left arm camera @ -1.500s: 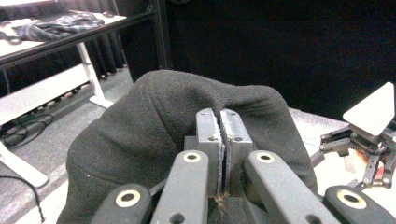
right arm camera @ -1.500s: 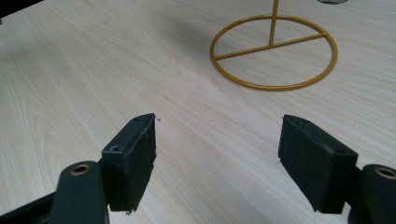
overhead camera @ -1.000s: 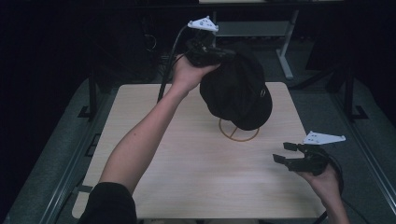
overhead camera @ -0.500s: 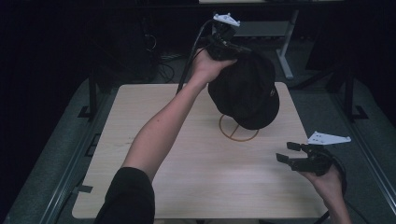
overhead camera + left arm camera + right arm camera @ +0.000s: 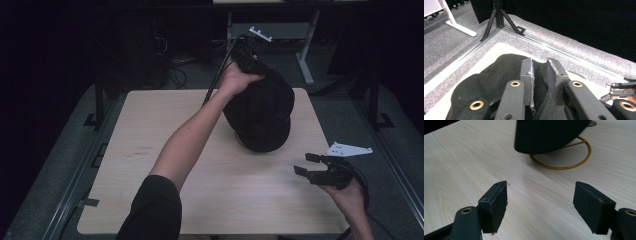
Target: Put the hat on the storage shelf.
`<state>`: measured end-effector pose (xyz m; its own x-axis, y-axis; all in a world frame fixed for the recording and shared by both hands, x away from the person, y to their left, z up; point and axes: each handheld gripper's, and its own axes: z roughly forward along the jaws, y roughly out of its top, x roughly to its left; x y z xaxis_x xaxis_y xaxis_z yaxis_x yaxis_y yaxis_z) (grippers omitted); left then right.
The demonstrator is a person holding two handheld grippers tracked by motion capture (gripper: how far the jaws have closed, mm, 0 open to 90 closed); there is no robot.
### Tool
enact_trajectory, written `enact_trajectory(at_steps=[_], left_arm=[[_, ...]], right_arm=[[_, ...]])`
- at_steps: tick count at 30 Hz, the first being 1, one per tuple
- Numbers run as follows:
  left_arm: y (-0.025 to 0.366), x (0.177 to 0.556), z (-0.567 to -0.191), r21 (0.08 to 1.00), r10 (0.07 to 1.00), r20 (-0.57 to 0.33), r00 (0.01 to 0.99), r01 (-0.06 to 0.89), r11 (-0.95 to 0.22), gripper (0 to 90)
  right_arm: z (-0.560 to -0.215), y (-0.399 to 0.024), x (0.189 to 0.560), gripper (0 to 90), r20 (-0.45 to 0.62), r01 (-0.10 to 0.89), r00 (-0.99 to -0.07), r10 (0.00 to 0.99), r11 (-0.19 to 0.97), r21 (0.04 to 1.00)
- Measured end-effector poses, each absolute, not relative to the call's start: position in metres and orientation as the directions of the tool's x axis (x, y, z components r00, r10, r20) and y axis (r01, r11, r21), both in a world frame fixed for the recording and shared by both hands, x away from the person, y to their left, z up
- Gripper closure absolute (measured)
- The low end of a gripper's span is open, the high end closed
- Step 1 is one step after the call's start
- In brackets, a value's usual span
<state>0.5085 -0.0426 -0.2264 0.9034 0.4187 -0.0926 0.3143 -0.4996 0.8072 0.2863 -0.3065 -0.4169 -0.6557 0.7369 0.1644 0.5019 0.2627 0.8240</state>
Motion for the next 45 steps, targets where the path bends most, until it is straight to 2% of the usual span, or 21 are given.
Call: enact_trajectory(at_steps=[2,11,34,45], left_arm=[[-0.041,0.508,-0.226,0.799,0.428,-0.083,0.900,0.317,-0.512,66.1],[-0.026,0.502,-0.224,0.818,0.425,-0.084,0.901,0.306,-0.486,58.6],[0.022,0.475,-0.219,0.852,0.451,-0.081,0.889,0.297,-0.432,52.4],[0.043,0.463,-0.224,0.854,0.469,-0.078,0.880,0.302,-0.424,44.2]], right_arm=[[-0.417,-0.307,0.286,27.2,0.168,0.505,-0.654,0.738,0.260,0.823],[-0.419,-0.303,0.286,26.6,0.157,0.500,-0.657,0.737,0.271,0.822],[-0.423,-0.288,0.291,22.5,0.168,0.518,-0.644,0.746,0.264,0.814],[-0.424,-0.286,0.291,21.2,0.168,0.518,-0.636,0.753,0.255,0.817]])
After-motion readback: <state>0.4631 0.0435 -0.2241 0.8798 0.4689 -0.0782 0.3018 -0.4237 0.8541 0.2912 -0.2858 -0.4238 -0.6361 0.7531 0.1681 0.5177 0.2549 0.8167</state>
